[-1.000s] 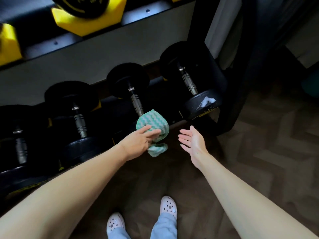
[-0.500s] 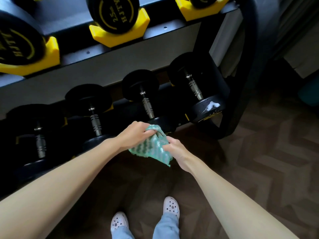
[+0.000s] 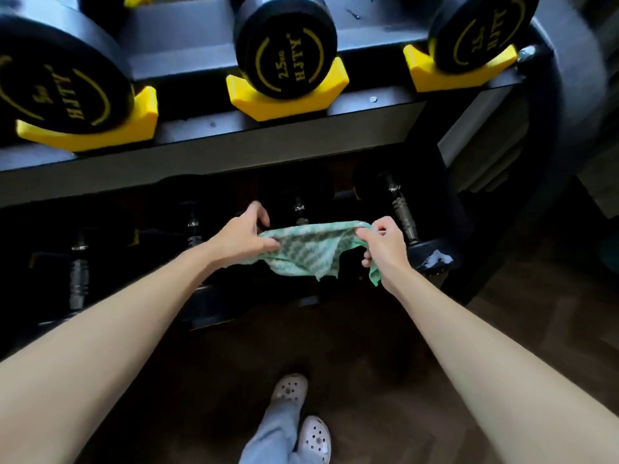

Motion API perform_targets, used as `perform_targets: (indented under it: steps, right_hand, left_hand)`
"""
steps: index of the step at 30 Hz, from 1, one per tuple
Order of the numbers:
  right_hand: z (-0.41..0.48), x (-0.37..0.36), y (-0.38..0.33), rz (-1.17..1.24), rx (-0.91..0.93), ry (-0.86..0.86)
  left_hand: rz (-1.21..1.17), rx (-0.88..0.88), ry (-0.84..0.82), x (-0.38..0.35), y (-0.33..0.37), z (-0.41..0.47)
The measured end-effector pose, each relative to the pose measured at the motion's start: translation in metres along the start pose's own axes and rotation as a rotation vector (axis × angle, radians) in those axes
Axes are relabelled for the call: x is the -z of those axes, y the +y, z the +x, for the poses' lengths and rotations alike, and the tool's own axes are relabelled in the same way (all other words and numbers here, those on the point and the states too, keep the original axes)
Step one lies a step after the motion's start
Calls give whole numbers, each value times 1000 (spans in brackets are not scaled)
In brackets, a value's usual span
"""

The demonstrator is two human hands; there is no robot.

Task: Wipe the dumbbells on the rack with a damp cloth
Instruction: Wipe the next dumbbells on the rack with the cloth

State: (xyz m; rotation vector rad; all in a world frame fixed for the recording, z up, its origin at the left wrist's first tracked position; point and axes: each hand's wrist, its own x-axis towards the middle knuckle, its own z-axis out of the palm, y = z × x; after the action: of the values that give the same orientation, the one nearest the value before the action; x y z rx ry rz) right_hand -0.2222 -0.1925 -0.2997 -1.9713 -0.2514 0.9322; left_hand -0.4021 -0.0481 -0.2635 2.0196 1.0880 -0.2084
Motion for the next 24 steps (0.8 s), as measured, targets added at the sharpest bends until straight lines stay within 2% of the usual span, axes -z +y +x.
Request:
perform_targets:
  steps: [3, 6, 9, 11, 12, 15, 17, 20, 22, 24]
  right_hand:
    - [43, -22, -3, -98, 26, 155]
    - [76, -42, -8, -161, 29, 282]
    - [107, -69, -6, -143, -152, 171]
    - [118, -88, 1, -59, -253, 13]
    - [121, -95, 6, 13, -290, -78]
    - [125, -109, 19, 81, -306, -255]
    - [129, -116, 21, 35, -221, -272]
    - [135, -123, 18, -93, -122, -245]
    - [139, -125, 20, -191, -95, -237]
    - [142, -123, 21, -298, -92, -258]
  left_hand:
    - [-27, -137, 40, 4, -7, 33]
    - [38, -122, 119, -6, -18, 72]
    - [100, 71, 316, -34, -37, 107]
    - [107, 193, 312, -55, -45, 118]
    - [-6, 262, 290, -64, -48, 122]
    - [-743, 482, 108, -82, -42, 131]
    - [-936, 462, 74, -86, -35, 139]
    - [-991, 369, 97, -84, -22, 146]
    - [-919, 350, 93, -86, -22, 152]
    - [-748, 344, 82, -85, -25, 152]
